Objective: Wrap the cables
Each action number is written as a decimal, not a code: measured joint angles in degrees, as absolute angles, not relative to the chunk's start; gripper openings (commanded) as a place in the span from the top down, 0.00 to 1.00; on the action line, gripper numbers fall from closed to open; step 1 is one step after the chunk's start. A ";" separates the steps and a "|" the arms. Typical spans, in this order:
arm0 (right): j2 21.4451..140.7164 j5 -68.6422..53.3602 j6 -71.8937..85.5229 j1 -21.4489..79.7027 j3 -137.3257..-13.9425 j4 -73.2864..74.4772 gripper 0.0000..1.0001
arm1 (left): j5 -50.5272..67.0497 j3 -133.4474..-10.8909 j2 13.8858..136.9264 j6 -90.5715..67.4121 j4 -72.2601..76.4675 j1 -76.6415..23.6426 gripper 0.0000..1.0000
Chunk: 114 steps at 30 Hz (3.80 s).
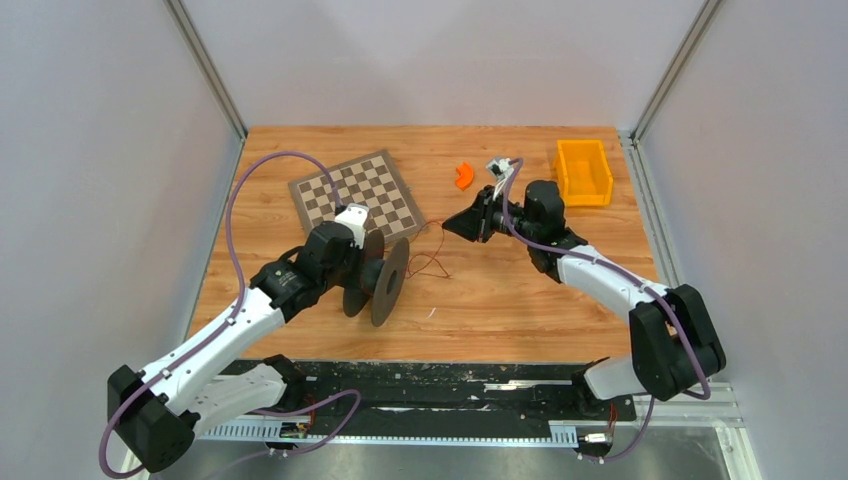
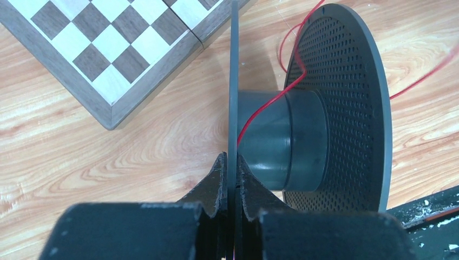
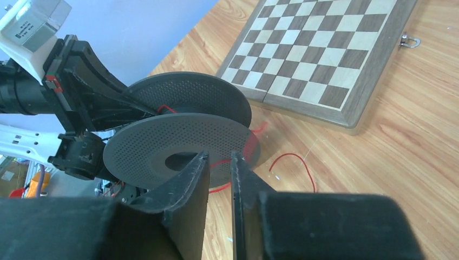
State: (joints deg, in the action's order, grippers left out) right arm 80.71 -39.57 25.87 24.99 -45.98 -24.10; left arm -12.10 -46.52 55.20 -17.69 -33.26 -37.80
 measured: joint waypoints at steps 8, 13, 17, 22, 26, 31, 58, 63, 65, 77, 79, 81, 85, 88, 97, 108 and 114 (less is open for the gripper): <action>79.44 -39.46 17.19 25.98 -51.81 -12.60 0.43 | -9.06 -46.30 53.84 -17.15 -33.56 -37.80 1.00; 75.42 -41.15 7.77 26.63 -53.36 -12.21 0.48 | -4.34 -44.80 48.84 -13.45 -32.95 -37.80 1.00; 77.97 -47.68 1.74 26.89 -54.46 -14.26 0.48 | -0.80 -44.60 46.52 -9.43 -32.08 -37.80 1.00; 84.53 -52.60 -0.05 26.98 -55.13 -13.54 0.41 | 2.37 -44.60 46.00 -4.14 -31.00 -37.80 1.00; 86.17 -52.95 0.34 26.98 -52.86 -13.80 0.37 | 2.61 -44.60 45.25 0.93 -31.14 -37.80 1.00; 86.24 -52.51 2.02 26.98 -48.82 -14.39 0.37 | 2.50 -43.35 41.08 7.11 -30.74 -37.80 1.00; 109.43 -54.08 2.42 32.53 -59.20 -15.88 0.41 | 7.01 -42.02 36.86 14.44 -32.05 -37.80 1.00; 110.89 -57.71 3.01 32.97 -59.68 -15.70 0.39 | 7.01 -41.52 36.82 14.44 -32.01 -37.80 1.00; 111.28 -59.18 3.09 32.93 -59.68 -15.20 0.39 | 7.05 -41.39 36.80 14.48 -31.99 -37.80 1.00; 112.44 -63.66 1.58 32.73 -60.49 -8.14 0.53 | 8.36 -40.93 36.32 14.87 -31.97 -37.89 1.00; 112.44 -64.16 0.91 32.71 -60.55 -7.20 0.56 | 8.58 -40.93 36.32 14.90 -31.99 -37.91 1.00; 112.44 -64.55 0.43 32.71 -60.84 -6.22 0.61 | 8.71 -40.93 36.32 14.92 -31.99 -37.91 1.00; 112.44 -65.08 -0.34 32.69 -61.23 -5.04 0.62 | 8.69 -40.93 36.32 14.96 -31.97 -37.91 1.00; 112.44 -64.38 -0.21 32.49 -61.23 -4.16 0.51 | 8.71 -40.93 36.32 15.05 -31.99 -37.91 1.00; 107.59 -61.95 2.26 27.46 -60.73 -2.68 0.42 | 10.00 -40.93 36.82 15.84 -32.38 -37.91 1.00; 105.01 -62.00 -2.31 29.80 -58.65 2.11 0.41 | 10.50 -40.93 37.19 15.84 -32.38 -37.91 1.00; 105.01 -60.49 -4.64 31.11 -58.22 4.60 0.41 | 11.64 -40.91 37.17 15.81 -32.53 -37.93 1.00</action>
